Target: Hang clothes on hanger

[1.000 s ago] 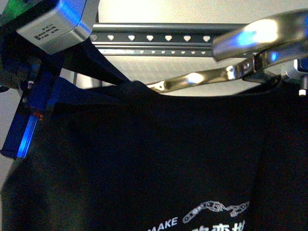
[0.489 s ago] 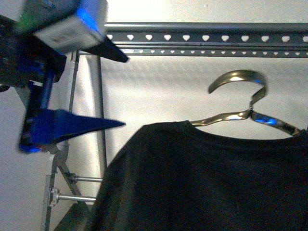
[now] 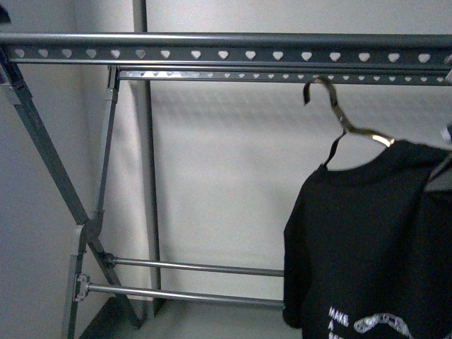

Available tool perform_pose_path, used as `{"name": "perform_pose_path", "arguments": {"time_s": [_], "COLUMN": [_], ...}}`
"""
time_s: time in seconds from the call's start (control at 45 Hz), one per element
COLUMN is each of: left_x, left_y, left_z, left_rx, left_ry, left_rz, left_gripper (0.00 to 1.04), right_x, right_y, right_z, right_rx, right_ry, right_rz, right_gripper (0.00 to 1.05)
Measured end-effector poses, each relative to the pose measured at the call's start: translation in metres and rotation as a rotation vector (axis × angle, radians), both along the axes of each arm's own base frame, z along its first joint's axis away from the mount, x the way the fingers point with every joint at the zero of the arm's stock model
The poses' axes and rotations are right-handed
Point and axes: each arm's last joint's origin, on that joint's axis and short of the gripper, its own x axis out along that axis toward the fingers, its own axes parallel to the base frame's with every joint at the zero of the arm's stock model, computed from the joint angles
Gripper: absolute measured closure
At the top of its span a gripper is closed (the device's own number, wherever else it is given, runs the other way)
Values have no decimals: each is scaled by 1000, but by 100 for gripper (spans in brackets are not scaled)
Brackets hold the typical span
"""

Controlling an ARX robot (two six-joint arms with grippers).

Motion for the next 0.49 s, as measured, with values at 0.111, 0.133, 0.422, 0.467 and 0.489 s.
{"name": "perform_pose_path", "arguments": {"time_s": [0.111,0.133,0.422,0.467,0.489], "left_x": [-30,-35,-84,-89,-92], "left_y": [-2,-2,-1,-1,-1], "left_z": [-49,-58,-118,-123,-126], "left_rx": [183,201,242,243,243], "left_ry": [38,47,62,65,66], "left_rz": [-20,-19,-17,-18,-18], "left_gripper": [52,58,101,101,101], "right_x": [19,23,88,95,100], "right_y": [-12,-15,-26,-25,-25], "right_z": [44,51,96,99,100], "right_rx": [174,200,378,392,398], "right_ry": [-34,-43,-82,-78,-77], "right_rz": [-158,-186,-385,-409,-430], "right_gripper": [102,102,102,102,102]}}
